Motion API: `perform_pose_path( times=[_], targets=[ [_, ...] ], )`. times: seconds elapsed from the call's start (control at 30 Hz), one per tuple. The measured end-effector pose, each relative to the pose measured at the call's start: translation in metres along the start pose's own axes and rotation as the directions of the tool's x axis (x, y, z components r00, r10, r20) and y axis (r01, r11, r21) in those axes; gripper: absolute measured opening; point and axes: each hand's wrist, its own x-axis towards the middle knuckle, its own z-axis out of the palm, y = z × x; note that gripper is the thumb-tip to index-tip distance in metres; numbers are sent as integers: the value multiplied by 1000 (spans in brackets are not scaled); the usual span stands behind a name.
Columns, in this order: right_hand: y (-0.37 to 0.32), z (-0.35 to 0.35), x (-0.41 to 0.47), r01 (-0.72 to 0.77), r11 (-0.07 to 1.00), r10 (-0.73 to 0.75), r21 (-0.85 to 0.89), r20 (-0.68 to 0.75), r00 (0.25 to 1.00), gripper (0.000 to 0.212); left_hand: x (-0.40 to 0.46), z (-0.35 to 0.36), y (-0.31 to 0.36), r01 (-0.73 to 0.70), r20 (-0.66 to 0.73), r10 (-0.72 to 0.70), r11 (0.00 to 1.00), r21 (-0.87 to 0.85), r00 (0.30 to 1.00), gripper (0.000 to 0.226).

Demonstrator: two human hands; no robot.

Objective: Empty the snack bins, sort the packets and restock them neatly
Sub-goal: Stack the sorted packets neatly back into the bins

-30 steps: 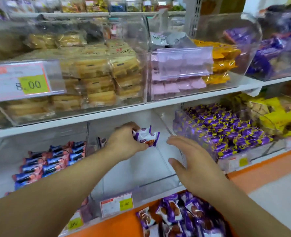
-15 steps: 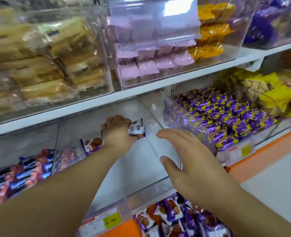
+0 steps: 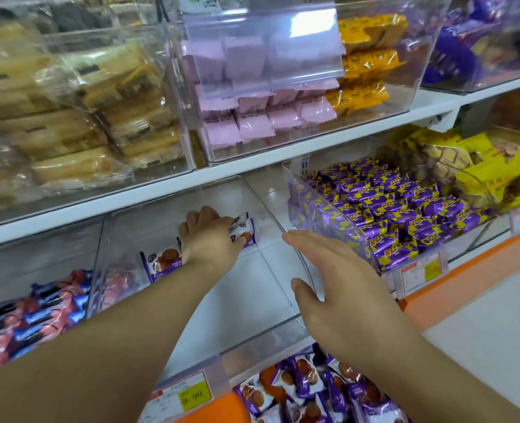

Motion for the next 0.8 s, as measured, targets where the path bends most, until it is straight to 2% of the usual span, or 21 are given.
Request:
perform_pose_path(
  times=[0.33, 0.47, 0.6, 0.7, 0.73, 0.8],
  targets=[
    [-2, -3, -2, -10, 1000, 10, -1, 20, 1000, 67, -2, -6, -4, 16, 0, -16, 1000, 4, 1000, 54],
    [-4, -5, -4, -20, 999, 19, 29, 31, 999, 68, -6, -9, -5, 5, -10, -5, 999, -47, 1000, 55],
    [-6, -18, -3, -24, 997, 26, 71, -33, 999, 60, -29, -34, -5, -10, -7, 8, 972, -236, 1000, 52],
    [-2, -39, -5, -89, 989, 100, 120, -91, 991, 39, -74, -69, -1, -96, -28, 93, 901, -424, 995, 52],
    [0, -46, -7, -126, 982, 135, 139, -60, 989, 32, -96, -83, 0, -135, -56, 123, 867, -479, 991, 46],
    [1, -56, -14, -217, 966, 203, 138, 108, 973, 16, -153, -110, 5, -186, -79, 173, 788, -587, 982, 39]
  ],
)
